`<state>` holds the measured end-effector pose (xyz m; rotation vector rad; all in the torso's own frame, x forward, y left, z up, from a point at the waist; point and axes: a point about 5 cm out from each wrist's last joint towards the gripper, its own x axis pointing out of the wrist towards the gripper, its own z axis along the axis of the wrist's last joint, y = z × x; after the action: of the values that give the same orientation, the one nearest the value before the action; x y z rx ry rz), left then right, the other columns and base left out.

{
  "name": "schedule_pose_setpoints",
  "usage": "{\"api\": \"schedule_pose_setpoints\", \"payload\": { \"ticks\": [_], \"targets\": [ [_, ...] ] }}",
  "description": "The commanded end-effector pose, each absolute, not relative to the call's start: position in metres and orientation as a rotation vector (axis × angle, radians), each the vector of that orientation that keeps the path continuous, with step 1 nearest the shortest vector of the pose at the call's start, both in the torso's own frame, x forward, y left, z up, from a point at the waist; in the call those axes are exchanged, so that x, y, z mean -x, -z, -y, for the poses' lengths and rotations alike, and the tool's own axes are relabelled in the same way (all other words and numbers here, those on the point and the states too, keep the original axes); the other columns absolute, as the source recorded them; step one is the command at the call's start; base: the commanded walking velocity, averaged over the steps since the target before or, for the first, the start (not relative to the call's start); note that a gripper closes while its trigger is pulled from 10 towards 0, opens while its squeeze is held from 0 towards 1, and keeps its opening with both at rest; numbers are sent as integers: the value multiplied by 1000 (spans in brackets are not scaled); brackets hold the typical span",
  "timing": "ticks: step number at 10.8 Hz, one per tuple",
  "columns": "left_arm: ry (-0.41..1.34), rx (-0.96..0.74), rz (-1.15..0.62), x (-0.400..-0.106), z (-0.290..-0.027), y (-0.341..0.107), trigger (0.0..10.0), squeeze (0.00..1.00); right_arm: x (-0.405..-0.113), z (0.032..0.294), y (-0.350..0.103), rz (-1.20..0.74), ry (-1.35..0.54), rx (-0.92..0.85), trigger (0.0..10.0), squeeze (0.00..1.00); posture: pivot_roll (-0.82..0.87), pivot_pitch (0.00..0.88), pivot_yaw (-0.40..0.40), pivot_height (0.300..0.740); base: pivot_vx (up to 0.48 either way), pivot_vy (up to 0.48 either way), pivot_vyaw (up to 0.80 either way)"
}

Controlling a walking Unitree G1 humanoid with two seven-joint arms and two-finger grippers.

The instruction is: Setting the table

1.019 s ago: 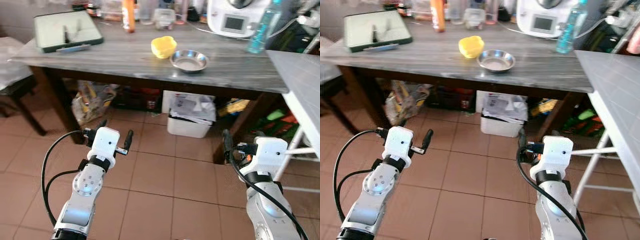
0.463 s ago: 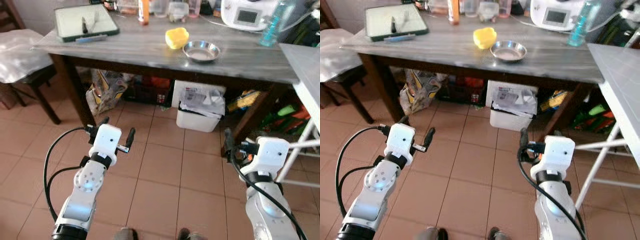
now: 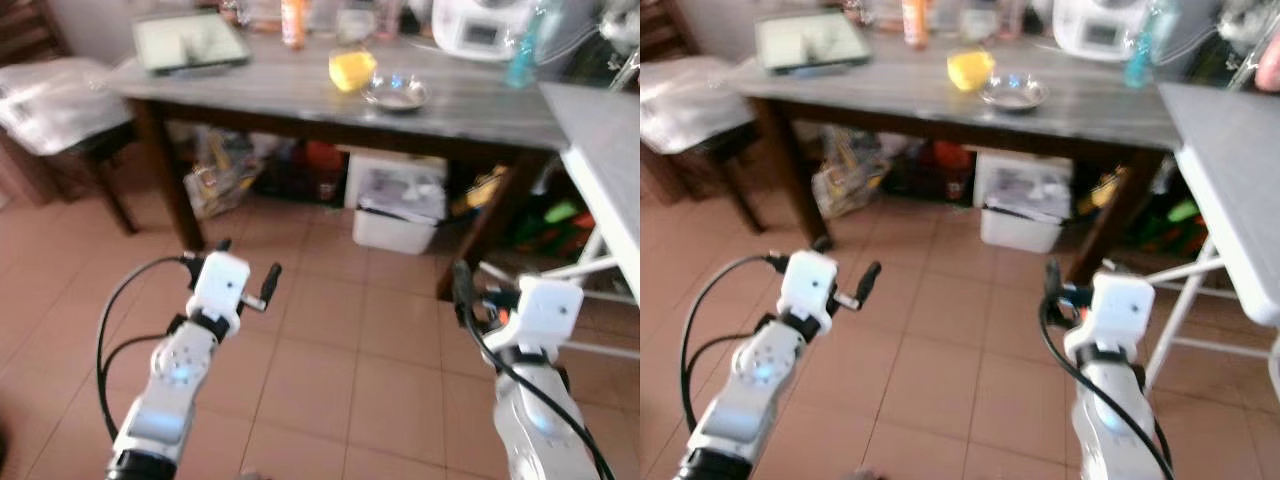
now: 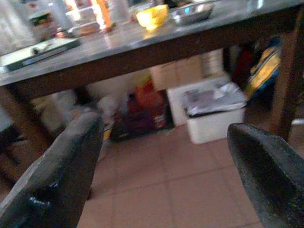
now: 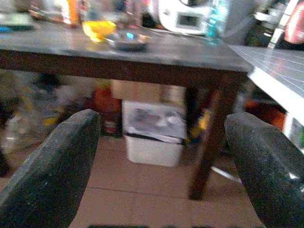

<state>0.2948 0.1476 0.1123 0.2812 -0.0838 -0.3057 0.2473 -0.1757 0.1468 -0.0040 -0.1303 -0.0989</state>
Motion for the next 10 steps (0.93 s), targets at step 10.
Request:
{"api": "schedule_pose_setpoints", "payload": {
  "ticks": [10],
  "targets": [
    [389, -247, 94, -298, -135, -116, 10000, 0, -242, 179, -145, 136, 133, 17, 10000, 478, 116, 125, 13, 740, 0, -199, 0]
  ]
}}
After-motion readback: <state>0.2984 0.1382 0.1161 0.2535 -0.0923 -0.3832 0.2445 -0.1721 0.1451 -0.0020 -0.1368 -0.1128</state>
